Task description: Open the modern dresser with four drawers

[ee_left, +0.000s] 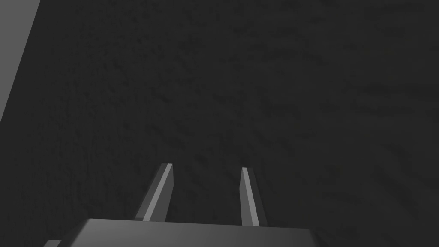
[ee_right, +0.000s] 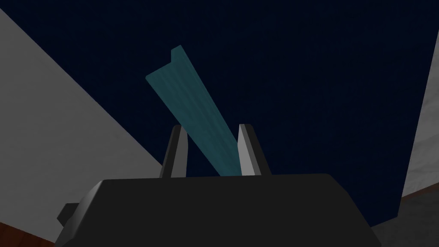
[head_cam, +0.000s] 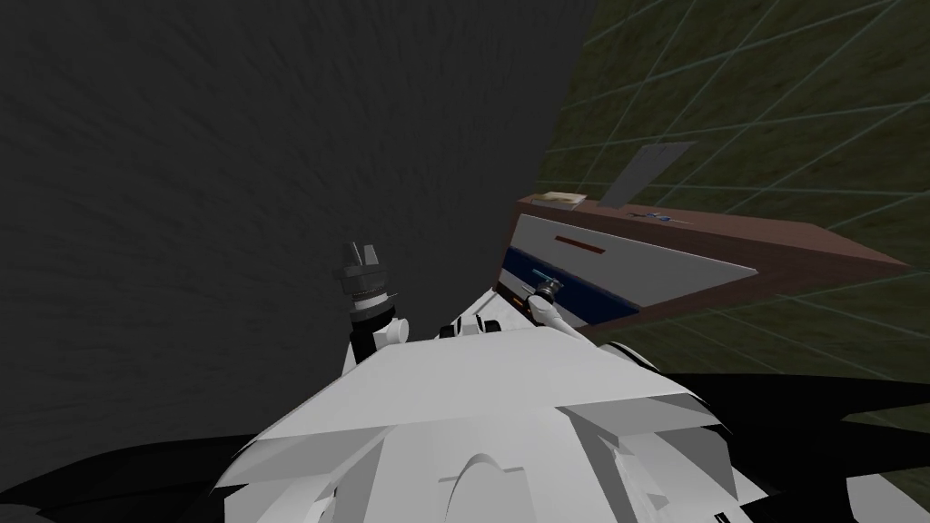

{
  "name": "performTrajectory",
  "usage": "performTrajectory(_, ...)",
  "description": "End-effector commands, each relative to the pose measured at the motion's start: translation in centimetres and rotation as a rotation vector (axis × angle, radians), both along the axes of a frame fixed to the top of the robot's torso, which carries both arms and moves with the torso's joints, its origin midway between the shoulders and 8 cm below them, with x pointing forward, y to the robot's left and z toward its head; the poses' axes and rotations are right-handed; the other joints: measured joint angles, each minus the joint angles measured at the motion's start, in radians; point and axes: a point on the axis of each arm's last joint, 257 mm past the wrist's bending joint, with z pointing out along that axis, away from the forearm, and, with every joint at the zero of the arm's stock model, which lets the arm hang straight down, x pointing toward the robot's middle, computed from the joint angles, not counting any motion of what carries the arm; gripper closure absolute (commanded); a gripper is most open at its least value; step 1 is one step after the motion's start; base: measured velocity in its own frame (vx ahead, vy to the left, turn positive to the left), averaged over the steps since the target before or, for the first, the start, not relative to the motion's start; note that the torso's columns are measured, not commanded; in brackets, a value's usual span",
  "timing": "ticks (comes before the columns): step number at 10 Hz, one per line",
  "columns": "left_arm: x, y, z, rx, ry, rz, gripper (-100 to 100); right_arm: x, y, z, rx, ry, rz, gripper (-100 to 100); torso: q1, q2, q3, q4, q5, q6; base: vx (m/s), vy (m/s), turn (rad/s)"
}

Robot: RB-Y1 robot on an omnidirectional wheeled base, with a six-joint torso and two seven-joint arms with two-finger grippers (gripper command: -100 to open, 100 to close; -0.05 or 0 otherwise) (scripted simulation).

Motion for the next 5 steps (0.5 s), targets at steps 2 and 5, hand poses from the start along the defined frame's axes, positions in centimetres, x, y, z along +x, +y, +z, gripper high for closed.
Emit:
performTrajectory(2,0.0,0.0,0.0,0.0,0.0,0.0,0,0.57,0.88,-0.31,0.014,0.008,0.014,100,-0.001,-0.002,-0.001,0.001,0.002,-0.001,-0.122,0.181,-0.029)
performTrajectory(5,0.0,0.0,0.0,0.0,0.0,0.0,0,0.58,1.06,-0.41,0.01,0.012,0.016,100,-0.002,-0.003,-0.002,0.001,0.003,0.0,-0.07,0.114,-0.02)
